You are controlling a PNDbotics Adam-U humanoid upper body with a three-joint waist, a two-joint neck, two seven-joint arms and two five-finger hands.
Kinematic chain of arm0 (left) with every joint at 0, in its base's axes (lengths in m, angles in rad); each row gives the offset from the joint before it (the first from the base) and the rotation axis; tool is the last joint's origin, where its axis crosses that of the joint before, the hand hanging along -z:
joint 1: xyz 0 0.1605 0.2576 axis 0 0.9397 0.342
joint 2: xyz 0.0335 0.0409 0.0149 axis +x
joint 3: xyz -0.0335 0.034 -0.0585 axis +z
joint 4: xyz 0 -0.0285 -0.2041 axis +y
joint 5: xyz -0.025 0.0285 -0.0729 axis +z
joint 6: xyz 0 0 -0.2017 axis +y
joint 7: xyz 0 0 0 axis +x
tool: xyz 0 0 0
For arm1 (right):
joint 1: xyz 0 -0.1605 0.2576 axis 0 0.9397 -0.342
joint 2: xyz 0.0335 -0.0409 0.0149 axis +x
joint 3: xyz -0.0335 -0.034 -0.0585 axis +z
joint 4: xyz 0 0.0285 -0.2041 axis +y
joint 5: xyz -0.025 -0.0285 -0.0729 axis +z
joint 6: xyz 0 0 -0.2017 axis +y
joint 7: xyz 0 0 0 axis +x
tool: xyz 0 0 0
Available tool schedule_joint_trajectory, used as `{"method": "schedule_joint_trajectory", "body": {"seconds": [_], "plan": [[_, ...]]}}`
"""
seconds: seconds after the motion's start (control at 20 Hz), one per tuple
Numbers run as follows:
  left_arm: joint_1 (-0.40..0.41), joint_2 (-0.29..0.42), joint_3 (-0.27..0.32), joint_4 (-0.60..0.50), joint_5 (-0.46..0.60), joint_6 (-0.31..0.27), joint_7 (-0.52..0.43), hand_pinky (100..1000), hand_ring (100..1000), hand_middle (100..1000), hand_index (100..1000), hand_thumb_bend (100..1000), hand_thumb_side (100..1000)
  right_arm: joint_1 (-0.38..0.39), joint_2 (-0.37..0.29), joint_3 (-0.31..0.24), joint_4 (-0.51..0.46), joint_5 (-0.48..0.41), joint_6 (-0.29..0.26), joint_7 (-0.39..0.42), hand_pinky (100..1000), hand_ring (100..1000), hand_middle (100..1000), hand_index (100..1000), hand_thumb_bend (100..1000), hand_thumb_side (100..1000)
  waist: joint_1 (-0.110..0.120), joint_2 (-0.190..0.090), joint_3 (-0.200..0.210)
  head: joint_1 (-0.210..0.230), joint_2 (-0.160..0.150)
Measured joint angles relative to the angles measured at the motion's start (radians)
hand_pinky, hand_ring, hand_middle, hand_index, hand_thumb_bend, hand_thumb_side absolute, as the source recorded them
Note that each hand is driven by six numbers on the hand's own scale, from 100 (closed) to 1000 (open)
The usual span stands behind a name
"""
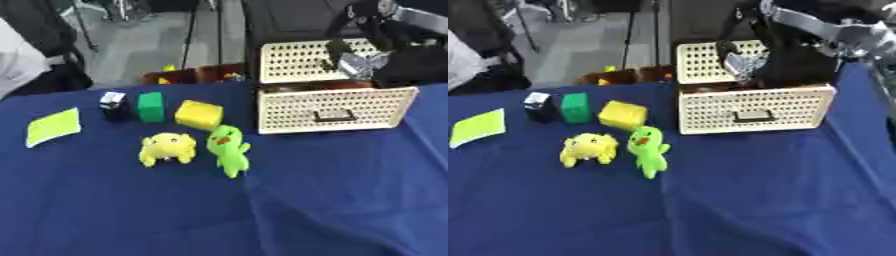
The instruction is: Pick up objects from table and place into drawer.
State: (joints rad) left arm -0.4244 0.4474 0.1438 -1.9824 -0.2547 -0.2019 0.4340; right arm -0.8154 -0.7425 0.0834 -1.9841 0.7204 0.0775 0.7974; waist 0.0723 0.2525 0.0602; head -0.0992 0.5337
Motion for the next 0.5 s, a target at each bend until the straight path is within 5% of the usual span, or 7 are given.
{"method": "schedule_joint_trajectory", "body": {"seconds": [0.2, 0.35, 0.5], "plan": [[0.000, -0.005, 0.000, 0.000, 0.001, 0.000, 0.000, 725, 803, 831, 895, 341, 1000, 0.020, -0.001, 0.001, 0.000, -0.002, 0.003, 0.024, 100, 174, 198, 845, 100, 700, 0.000, 0.000, -0.003, 0.000, -0.003], [0.000, -0.008, -0.001, 0.000, 0.003, 0.000, 0.000, 722, 803, 832, 895, 339, 1000, 0.036, -0.002, 0.002, 0.000, -0.014, -0.011, 0.062, 100, 167, 100, 858, 178, 643, 0.000, 0.000, -0.003, 0.000, -0.009], [0.000, -0.008, -0.003, 0.000, 0.006, -0.001, 0.001, 720, 803, 832, 896, 333, 1000, 0.053, -0.007, 0.000, 0.000, -0.019, -0.028, 0.094, 100, 154, 100, 851, 223, 555, 0.001, 0.000, -0.004, 0.000, -0.009]]}}
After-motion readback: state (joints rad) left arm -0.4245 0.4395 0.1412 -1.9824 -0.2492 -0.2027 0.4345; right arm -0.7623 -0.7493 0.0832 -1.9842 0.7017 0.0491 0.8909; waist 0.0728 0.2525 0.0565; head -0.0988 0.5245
